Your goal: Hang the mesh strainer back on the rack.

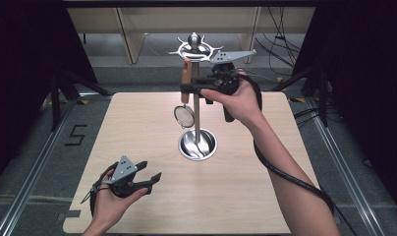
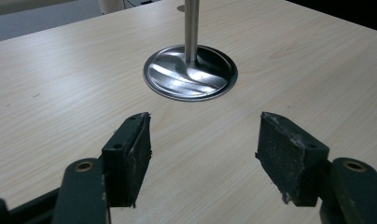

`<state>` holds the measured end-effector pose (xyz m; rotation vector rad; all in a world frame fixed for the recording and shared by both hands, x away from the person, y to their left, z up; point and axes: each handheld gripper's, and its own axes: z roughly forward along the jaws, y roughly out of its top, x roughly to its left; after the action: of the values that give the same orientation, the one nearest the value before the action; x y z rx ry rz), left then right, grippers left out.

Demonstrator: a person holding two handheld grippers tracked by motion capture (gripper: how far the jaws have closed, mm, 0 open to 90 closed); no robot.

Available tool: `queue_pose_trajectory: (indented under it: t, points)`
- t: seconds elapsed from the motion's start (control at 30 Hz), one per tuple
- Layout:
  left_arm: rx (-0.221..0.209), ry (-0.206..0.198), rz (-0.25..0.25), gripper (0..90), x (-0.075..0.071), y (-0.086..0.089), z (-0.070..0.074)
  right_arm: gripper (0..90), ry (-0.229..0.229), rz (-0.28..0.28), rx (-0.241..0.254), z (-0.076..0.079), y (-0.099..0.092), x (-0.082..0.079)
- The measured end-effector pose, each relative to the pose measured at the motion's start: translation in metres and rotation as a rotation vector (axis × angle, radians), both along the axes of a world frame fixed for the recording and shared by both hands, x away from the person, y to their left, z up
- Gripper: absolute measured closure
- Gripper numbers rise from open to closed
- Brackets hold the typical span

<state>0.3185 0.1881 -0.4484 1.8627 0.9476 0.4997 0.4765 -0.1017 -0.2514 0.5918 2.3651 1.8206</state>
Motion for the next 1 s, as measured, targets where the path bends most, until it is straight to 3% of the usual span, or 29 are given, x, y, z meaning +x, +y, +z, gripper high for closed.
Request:
queue_pose_trajectory:
  t: [0.03,0.33,0.53,0.73,0.83,0.9,0.93,1.0]
  points:
    - [-0.001,0.000,-0.002,34.2,0.000,0.000,0.000,73.2,-0.020,0.002,0.003,-0.001,-0.001,0.002]
    - [0.007,-0.002,-0.008,34.2,0.000,0.000,0.000,69.9,0.039,-0.030,0.051,-0.009,-0.010,0.004]
    - [-0.002,0.002,-0.004,34.2,0.001,0.000,-0.001,66.4,0.035,-0.051,0.064,-0.013,-0.013,0.004]
    - [0.003,-0.004,-0.008,34.2,0.001,0.001,-0.001,57.4,0.006,-0.097,0.021,-0.014,-0.023,-0.008]
    - [-0.010,0.009,0.013,34.2,0.000,0.002,-0.001,51.5,-0.065,-0.158,-0.024,-0.017,-0.038,-0.020]
    - [-0.004,0.008,0.009,34.2,0.001,0.004,-0.001,49.3,-0.067,-0.192,-0.058,-0.021,-0.046,-0.029]
    - [-0.007,0.014,0.009,34.2,0.001,0.004,-0.001,48.4,-0.099,-0.209,-0.091,-0.025,-0.054,-0.033]
    - [-0.025,0.020,0.014,34.1,0.002,0.004,-0.002,46.5,-0.111,-0.245,-0.138,-0.036,-0.066,-0.043]
